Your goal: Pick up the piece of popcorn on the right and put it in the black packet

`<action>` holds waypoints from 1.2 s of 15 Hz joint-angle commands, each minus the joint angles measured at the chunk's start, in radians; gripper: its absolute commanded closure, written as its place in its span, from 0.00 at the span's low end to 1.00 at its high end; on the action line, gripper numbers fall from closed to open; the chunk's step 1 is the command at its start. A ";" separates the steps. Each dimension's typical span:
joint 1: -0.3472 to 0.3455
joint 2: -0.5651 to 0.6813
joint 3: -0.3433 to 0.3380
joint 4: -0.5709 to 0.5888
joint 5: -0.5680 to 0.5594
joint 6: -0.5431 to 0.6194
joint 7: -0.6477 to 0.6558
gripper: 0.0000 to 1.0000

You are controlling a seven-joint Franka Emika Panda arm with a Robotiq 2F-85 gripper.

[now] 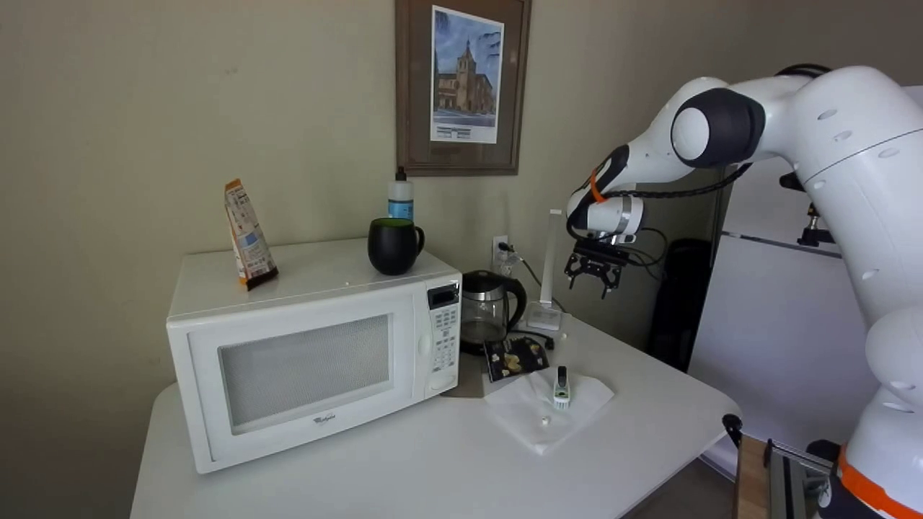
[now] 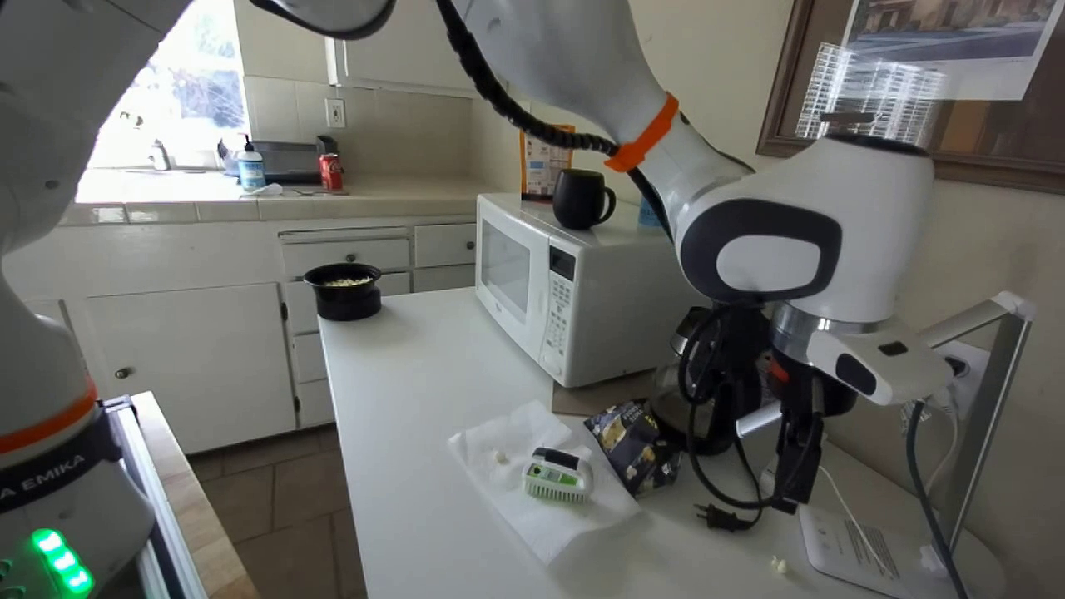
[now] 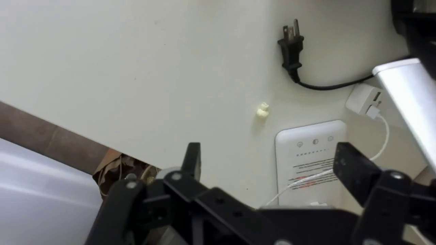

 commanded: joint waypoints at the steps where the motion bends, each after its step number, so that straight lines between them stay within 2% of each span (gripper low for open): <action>1: -0.046 0.162 0.010 0.188 -0.015 -0.081 0.109 0.00; 8: -0.140 0.379 0.056 0.486 0.001 -0.320 0.179 0.00; 9: -0.146 0.414 0.050 0.540 0.021 -0.367 0.199 0.00; 14: -0.234 0.554 0.107 0.780 0.088 -0.580 0.298 0.00; 18: -0.299 0.647 0.163 0.921 0.155 -0.611 0.327 0.00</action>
